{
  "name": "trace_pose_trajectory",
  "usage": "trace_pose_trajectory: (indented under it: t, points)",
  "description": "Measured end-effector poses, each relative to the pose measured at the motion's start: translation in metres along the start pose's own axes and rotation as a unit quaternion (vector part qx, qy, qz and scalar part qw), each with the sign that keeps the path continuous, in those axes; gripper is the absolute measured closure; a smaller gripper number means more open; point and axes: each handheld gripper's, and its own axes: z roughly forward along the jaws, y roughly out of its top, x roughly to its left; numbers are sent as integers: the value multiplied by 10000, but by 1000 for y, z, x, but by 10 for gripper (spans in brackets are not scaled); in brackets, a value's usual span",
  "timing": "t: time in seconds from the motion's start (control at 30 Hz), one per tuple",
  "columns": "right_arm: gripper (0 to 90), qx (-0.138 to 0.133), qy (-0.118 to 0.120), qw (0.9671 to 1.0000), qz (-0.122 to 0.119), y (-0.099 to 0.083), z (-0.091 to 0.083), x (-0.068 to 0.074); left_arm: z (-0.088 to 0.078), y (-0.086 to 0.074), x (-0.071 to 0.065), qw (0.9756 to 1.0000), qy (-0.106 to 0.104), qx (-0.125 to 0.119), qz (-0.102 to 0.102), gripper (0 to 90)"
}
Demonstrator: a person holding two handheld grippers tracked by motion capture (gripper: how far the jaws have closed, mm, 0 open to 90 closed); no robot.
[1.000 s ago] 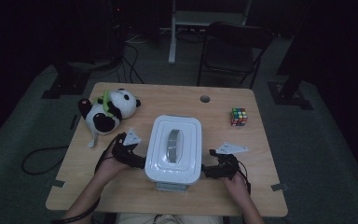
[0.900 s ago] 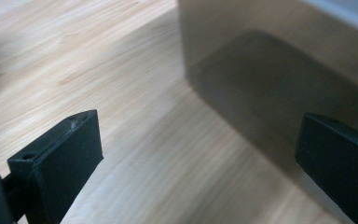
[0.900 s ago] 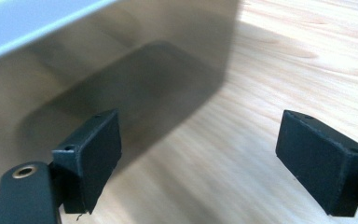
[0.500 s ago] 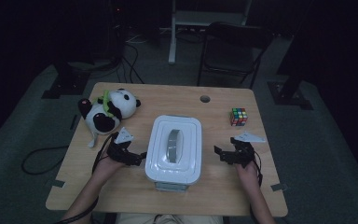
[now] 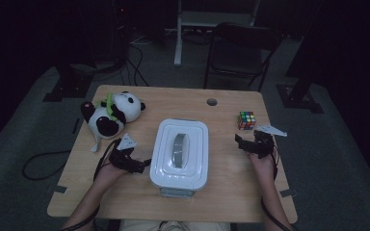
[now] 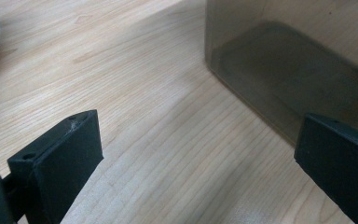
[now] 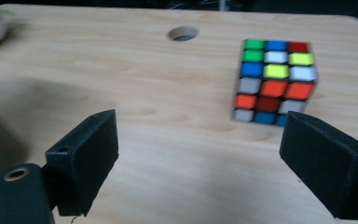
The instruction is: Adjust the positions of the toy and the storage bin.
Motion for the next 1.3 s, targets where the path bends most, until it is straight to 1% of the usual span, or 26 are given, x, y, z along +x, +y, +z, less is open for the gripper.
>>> trace_pose_trajectory:
  t: [0.03,0.1,0.17,0.2,0.23,0.3,0.37,0.5,0.67,0.73,0.9,0.93,0.97,1.07,1.1,1.2,1.27,1.3]
  points:
    - [112,3,-17,10000,35,2,2,-3,0,0,0,10000,1,4,-2,14]
    - [112,17,-166,9999,40,5,5,-8,1,-1,0,10000,-6,9,-14,15]
    - [112,52,-240,9997,32,8,9,-12,1,-1,0,10000,-11,9,-19,15]
    - [112,74,-318,9994,61,10,12,-15,1,-1,0,10000,-20,2,-15,14]
    - [112,106,-332,9994,89,11,14,-17,1,-2,0,10000,-25,3,-14,15]
    - [112,171,-490,9986,67,15,18,-20,1,-2,1,10000,-33,-4,-21,14]
    - [112,198,-599,9980,83,19,22,-24,1,-3,1,10000,-31,-4,-21,15]
    - [112,279,-732,9969,119,23,33,-31,3,-5,1,10000,-37,9,-25,14]
    - [111,464,-776,9958,158,24,50,-36,3,-8,2,10000,-34,15,-54,14]
    - [112,506,-793,9954,207,25,56,-37,3,-9,2,10000,-43,2,-68,14]
    - [118,649,-836,9942,200,28,71,-37,4,-9,3,10000,-26,27,-53,14]
    - [143,699,-862,9937,178,28,75,-37,4,-9,3,10000,-39,20,-59,14]
    - [146,752,-869,9932,165,28,77,-37,4,-10,3,10000,-40,15,-70,14]
    - [201,807,-968,9919,125,27,84,-38,4,-11,3,10000,-35,46,-72,14]
    - [215,799,-980,9918,169,26,85,-38,5,-11,3,10000,-34,48,-75,14]
    - [235,771,-1044,9914,150,26,87,-39,5,-11,3,10000,-42,48,-72,14]
    - [262,758,-995,9920,148,27,88,-40,5,-11,3,10000,-54,38,-73,14]
    - [264,766,-1007,9919,118,28,88,-39,5,-11,3,10000,-49,41,-68,14]
